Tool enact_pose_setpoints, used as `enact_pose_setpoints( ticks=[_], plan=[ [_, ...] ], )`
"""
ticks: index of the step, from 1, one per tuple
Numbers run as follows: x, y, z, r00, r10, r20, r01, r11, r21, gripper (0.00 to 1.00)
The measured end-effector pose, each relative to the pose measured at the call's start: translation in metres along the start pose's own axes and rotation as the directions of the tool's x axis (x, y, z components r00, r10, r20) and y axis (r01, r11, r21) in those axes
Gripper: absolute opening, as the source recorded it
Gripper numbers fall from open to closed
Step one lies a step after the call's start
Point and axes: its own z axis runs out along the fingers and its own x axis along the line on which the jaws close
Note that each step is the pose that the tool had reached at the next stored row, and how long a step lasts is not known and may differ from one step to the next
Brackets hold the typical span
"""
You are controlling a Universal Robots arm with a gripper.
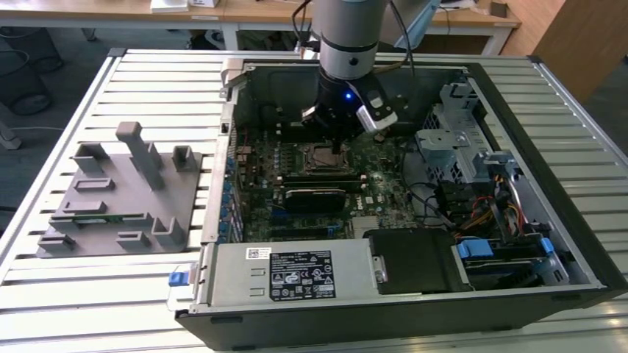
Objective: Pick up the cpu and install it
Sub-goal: 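Install the second cpu locking lever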
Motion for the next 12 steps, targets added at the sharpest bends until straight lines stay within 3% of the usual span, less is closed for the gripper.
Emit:
enact_pose_setpoints(
  ticks=[8, 12],
  plan=[
    [0.0001, -0.0016, -0.0011, 1.0000, 0.000, 0.0000, 0.000, 1.0000, 0.0001, 0.11],
    [-0.0002, -0.0012, -0.0137, 1.0000, 0.000, 0.0000, 0.000, 1.0000, 0.0000, 0.11]
  ],
)
